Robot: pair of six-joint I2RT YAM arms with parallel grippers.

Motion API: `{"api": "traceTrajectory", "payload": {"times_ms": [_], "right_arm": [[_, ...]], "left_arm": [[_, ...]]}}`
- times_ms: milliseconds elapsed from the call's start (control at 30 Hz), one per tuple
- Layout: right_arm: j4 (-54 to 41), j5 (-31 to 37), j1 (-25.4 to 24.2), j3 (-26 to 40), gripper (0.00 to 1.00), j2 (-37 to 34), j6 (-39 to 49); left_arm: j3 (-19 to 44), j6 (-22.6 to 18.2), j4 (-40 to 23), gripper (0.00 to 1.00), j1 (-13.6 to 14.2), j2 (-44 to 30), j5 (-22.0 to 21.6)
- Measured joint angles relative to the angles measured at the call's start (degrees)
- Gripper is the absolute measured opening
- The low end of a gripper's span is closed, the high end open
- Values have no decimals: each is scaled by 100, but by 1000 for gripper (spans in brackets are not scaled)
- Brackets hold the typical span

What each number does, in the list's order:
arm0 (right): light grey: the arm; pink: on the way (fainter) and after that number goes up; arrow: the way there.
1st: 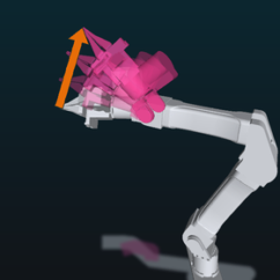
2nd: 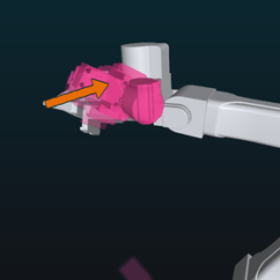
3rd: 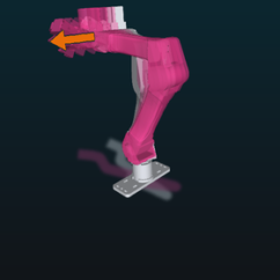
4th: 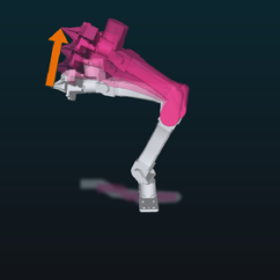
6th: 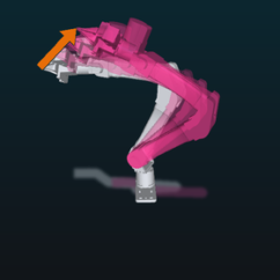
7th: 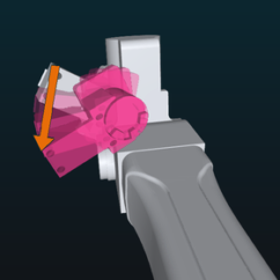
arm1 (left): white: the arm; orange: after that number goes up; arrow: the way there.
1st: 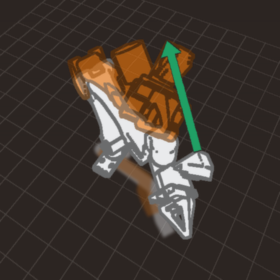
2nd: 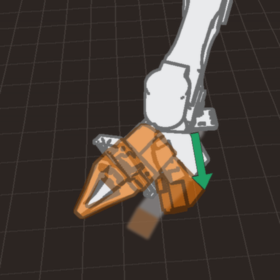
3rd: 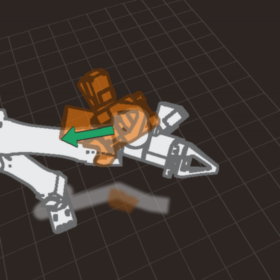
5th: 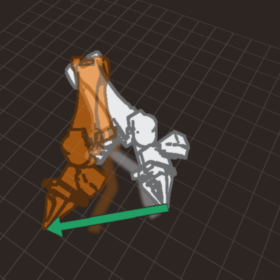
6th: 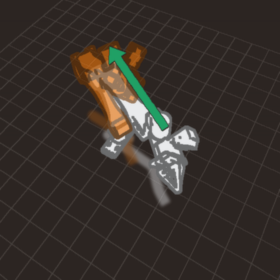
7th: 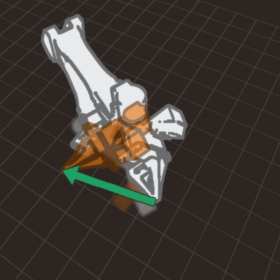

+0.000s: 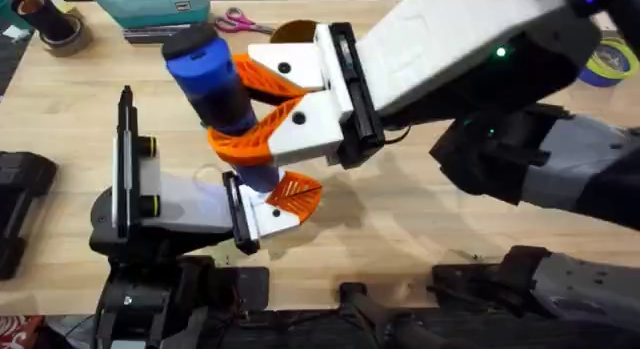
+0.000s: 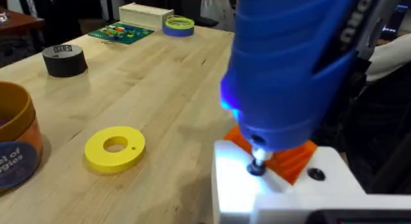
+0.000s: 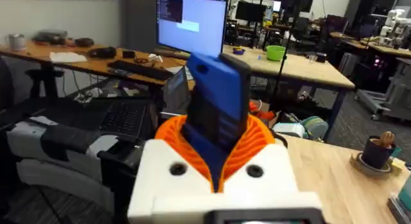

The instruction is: Pick up the gripper from the table and insert it into the empty holder that is missing its gripper. Then pick up a screw, insert it into the mounting hole, and use the screwdriver to tighten it. Finally, clean up the table by picking up the vegetable and placing it into the bucket.

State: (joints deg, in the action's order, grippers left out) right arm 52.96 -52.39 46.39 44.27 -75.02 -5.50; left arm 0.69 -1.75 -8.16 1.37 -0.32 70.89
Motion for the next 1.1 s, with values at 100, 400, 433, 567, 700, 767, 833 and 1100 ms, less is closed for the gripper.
{"api": "traceTrajectory", "payload": {"times_ms": [100, 400, 433, 567, 700, 767, 833, 1100], "right_arm": [[-1, 0, 0, 0, 25, 0, 0], [-11, -1, 0, 0, 25, 0, 0], [-12, -1, 0, 0, 25, 0, 0], [-14, -1, 0, 0, 25, 0, 2], [-14, -1, 0, 0, 25, 0, 0], [-21, -1, 0, 0, 25, 0, 0], [-34, -1, -12, 0, 25, 0, 2], [-47, -61, -94, 0, 25, 0, -4]], "left_arm": [[-2, 0, 0, 13, 0, 1, 0], [-2, 1, 0, 13, 0, 2, 0], [-2, -1, 0, 13, 0, 0, 0], [-2, 1, 0, 13, 0, 0, 0], [-1, 1, 0, 13, 0, 1, 0], [-2, 1, 0, 13, 0, 0, 0], [-2, 1, 0, 13, 0, 0, 0], [0, 1, 0, 13, 0, 2, -2]]}}
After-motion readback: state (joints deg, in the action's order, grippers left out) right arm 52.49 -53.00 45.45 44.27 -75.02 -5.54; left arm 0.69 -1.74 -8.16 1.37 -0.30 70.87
